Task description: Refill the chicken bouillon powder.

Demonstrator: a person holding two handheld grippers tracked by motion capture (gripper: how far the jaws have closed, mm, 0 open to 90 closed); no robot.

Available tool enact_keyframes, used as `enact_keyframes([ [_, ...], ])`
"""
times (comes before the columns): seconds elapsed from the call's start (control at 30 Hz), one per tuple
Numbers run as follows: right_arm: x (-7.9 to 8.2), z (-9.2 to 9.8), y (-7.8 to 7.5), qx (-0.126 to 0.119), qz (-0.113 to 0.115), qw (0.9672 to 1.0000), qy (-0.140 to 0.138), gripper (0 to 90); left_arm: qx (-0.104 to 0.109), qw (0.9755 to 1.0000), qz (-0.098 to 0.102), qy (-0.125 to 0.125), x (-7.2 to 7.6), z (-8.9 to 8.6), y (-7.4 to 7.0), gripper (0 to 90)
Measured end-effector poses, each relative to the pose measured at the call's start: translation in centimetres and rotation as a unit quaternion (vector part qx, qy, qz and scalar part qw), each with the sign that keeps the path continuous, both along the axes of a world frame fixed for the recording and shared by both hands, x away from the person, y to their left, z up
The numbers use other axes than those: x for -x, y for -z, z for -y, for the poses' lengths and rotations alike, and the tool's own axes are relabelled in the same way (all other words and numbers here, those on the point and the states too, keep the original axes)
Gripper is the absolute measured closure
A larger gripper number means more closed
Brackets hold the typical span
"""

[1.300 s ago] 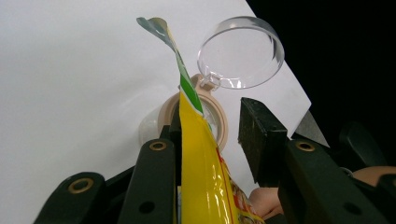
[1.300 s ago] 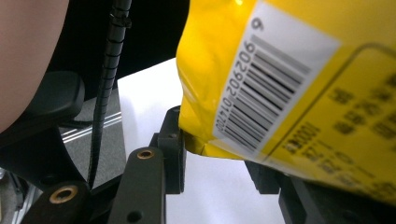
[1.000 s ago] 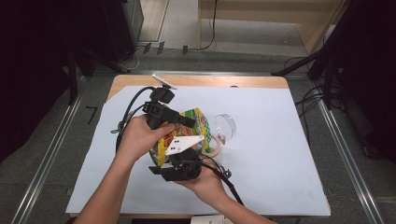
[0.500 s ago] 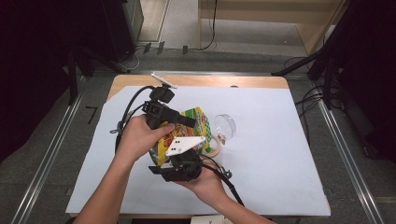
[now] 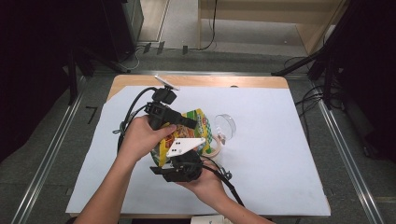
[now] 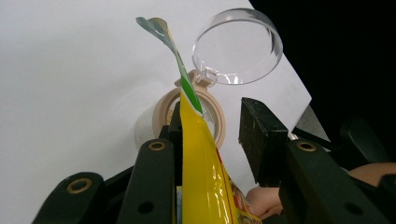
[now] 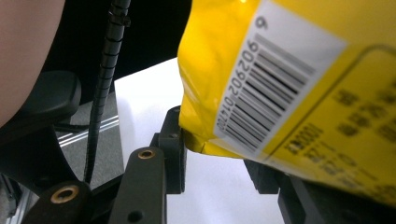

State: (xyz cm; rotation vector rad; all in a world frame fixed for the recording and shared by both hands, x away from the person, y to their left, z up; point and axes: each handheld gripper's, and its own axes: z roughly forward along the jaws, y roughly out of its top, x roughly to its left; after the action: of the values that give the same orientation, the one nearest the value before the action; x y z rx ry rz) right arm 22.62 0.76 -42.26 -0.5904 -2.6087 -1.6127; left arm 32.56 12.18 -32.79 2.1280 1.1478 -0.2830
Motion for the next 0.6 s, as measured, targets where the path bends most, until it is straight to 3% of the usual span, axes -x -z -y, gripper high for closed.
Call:
enact_keyframes([
  [0.1,0.16,-0.01,-0.19,0.003,0.014,0.9999,0.002,65.1,0.002,1.0000,0.003,0.002,0.17,0.01,-0.27,68.0],
  [0.27,0.53,-0.16,-0.29,0.003,0.012,0.9999,-0.001,66.2,-0.010,0.9999,0.000,0.001,0.36,0.31,-0.37,68.5],
  [0.6,0.40,-0.04,-0.35,0.000,0.009,1.0000,0.000,66.3,0.000,1.0000,-0.009,-0.003,-0.14,0.13,-0.19,68.5],
])
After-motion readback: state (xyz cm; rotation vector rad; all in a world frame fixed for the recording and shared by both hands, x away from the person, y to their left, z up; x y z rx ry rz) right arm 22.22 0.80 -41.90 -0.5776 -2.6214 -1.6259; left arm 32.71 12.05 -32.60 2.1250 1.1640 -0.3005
